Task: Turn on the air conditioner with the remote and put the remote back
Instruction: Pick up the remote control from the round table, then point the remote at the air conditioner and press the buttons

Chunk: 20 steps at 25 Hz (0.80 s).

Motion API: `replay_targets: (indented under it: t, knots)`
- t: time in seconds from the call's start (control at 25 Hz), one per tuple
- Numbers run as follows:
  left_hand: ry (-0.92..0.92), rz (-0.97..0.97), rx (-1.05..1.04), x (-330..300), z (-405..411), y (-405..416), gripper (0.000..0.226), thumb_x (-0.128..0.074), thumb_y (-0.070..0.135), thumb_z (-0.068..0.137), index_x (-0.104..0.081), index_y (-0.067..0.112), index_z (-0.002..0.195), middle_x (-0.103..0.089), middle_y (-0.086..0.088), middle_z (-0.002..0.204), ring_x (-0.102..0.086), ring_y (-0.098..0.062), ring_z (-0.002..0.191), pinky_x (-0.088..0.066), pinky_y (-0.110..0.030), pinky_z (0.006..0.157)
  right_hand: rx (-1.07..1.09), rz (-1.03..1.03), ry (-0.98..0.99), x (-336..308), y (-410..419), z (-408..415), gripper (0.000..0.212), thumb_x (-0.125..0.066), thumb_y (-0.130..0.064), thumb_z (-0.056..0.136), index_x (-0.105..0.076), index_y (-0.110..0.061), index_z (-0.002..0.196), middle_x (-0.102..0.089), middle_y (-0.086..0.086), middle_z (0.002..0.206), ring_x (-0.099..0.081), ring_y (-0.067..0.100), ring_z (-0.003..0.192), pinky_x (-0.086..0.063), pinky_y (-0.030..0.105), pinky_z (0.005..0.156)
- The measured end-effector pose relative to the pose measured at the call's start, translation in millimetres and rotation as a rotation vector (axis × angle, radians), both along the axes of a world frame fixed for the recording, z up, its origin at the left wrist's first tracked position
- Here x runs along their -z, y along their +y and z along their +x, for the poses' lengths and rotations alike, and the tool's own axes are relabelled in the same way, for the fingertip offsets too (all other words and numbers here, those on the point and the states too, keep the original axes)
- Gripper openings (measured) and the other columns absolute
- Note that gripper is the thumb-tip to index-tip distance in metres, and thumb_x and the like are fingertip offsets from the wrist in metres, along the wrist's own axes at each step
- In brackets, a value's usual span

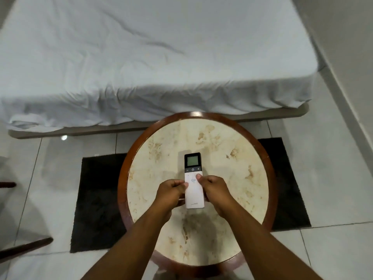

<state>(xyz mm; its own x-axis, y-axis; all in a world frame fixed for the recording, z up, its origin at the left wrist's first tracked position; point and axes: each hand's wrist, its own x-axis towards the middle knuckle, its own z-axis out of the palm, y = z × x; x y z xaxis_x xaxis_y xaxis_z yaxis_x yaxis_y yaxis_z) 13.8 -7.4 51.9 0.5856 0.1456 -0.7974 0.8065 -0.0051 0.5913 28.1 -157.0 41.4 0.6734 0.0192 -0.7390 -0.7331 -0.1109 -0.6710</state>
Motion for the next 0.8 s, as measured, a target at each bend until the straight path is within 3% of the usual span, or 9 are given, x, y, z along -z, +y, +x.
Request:
replay_targets:
  t: [0.2,0.32,0.52,0.72,0.8]
  knots:
    - [-0.202,-0.011,0.124,-103.8,44.4,-20.1,0.006,-0.063,0.018,0.09,-0.067,0.015,0.093,-0.074,0.0,0.093,-0.071,-0.022,0.083,-0.055,-0.028,0.065,0.123,0.047,-0.177,-101.8,-26.4,32.1,0.014,-0.059,-0.021,0.094,-0.068,-0.014,0.102,-0.078,0.008,0.096,-0.076,0.023,0.081,-0.059,0.034,0.061]
    - [-0.365,-0.051,0.237,-181.9,61.0,-41.1,0.012,-0.063,0.021,0.091,-0.068,0.012,0.097,-0.074,-0.007,0.098,-0.069,-0.025,0.089,-0.054,-0.031,0.073,0.184,0.002,-0.311,-181.6,-39.8,51.7,0.019,-0.062,-0.034,0.09,-0.064,-0.016,0.099,-0.076,0.009,0.096,-0.074,0.024,0.08,-0.055,0.032,0.06]
    - [-0.611,-0.07,0.392,-299.7,83.6,-85.7,0.013,-0.063,0.025,0.09,-0.069,0.014,0.094,-0.074,-0.008,0.091,-0.069,-0.018,0.071,-0.052,-0.025,0.057,0.293,-0.147,-0.566,-307.2,-78.0,65.5,0.026,-0.057,-0.042,0.093,-0.063,-0.017,0.101,-0.073,0.006,0.09,-0.069,0.019,0.073,-0.048,0.024,0.054]
    - [-0.997,0.191,0.582,-411.4,105.4,-121.0,0.046,-0.057,0.051,0.087,-0.065,0.006,0.084,-0.067,0.001,0.082,-0.061,-0.017,0.072,-0.049,-0.03,0.067,0.486,-0.193,-0.766,-431.4,-125.3,56.6,0.029,-0.053,-0.049,0.093,-0.059,-0.02,0.091,-0.07,0.007,0.082,-0.065,0.023,0.069,-0.047,0.029,0.056]
    - [-1.169,0.362,0.629,-443.8,115.9,-126.9,0.044,-0.057,0.054,0.086,-0.067,0.012,0.092,-0.069,-0.001,0.095,-0.061,-0.017,0.086,-0.047,-0.03,0.075,0.517,-0.198,-0.841,-471.8,-141.0,52.0,0.035,-0.054,-0.047,0.093,-0.059,-0.013,0.096,-0.073,0.015,0.088,-0.069,0.032,0.074,-0.056,0.037,0.063]
